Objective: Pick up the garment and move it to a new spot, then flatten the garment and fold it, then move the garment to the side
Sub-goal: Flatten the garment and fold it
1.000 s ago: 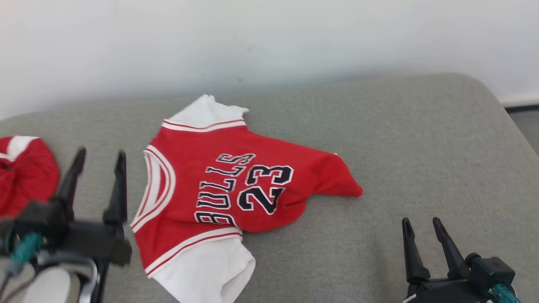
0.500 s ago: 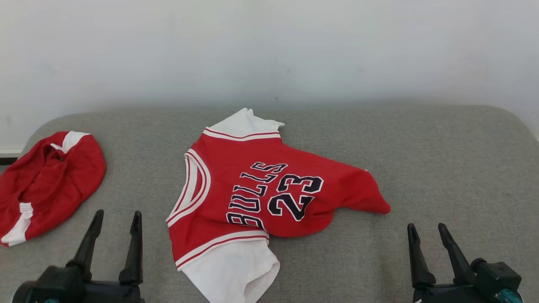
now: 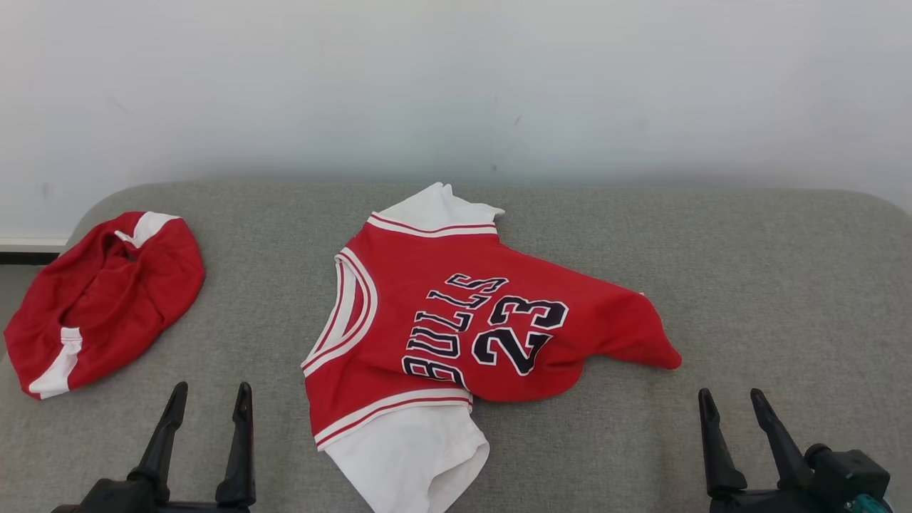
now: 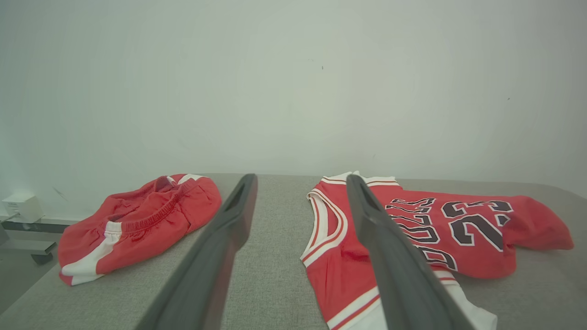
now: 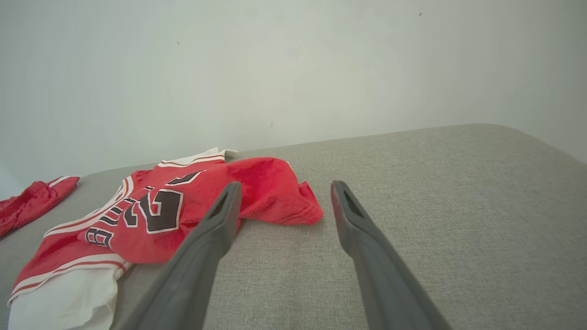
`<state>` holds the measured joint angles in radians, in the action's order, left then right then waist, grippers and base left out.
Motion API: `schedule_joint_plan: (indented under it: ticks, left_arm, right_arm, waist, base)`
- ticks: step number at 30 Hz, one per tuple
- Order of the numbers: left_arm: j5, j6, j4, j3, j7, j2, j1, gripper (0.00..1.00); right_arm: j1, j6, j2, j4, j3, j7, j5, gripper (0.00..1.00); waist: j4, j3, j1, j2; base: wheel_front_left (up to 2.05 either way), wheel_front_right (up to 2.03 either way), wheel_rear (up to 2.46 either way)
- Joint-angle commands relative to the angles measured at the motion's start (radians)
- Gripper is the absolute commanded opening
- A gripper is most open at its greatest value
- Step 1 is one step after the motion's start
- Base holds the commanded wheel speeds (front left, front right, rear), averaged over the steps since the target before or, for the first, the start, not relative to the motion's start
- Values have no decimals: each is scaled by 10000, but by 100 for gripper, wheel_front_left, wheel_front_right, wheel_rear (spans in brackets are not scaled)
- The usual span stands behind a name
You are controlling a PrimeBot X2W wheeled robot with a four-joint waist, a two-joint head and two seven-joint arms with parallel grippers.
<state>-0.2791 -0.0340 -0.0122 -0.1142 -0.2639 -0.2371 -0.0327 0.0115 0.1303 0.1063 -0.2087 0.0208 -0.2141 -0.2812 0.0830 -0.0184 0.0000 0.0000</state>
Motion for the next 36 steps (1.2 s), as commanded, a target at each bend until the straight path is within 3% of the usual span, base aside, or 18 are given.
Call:
schedule_joint_plan:
  ticks: [1, 9, 19, 28, 35, 36]
  left_arm:
    - [118, 28, 2, 43, -8, 47, -8, 100]
    - [375, 340, 179, 66, -8, 457, 353, 100]
    - [688, 793, 511, 152, -8, 985, 885, 100]
    - [890, 1135, 796, 102, -8, 1389, 1386, 100]
    - [1029, 1311, 943, 161, -8, 1539, 1536, 100]
    - [1065, 1353, 964, 206, -8, 1561, 1519, 100]
  right_arm:
    - [4, 9, 113, -30, -43, 19, 59, 100]
    - [-1198, 9, 1030, -1126, 5, 183, -100, 100]
    - [-3557, 9, 1987, -4216, 452, 187, -649, 100]
    - [-4992, 9, 2034, -7007, 1119, -19, -1176, 100]
    - [-5380, 11, 1825, -8486, 1588, -104, -1589, 100]
    - [-5360, 11, 1687, -8727, 1809, -92, -1779, 32]
  waist:
    - [31, 27, 0, 0]
    - [431, 351, 0, 0]
    - [1218, 1009, 0, 0]
    - [1863, 1552, 0, 0]
    - [2108, 1636, 0, 0]
    - [2115, 1609, 0, 0]
  base:
    - [0, 0, 0]
    - [0, 0, 0]
    - [0, 0, 0]
    - [0, 0, 0]
    - [0, 0, 0]
    - [0, 0, 0]
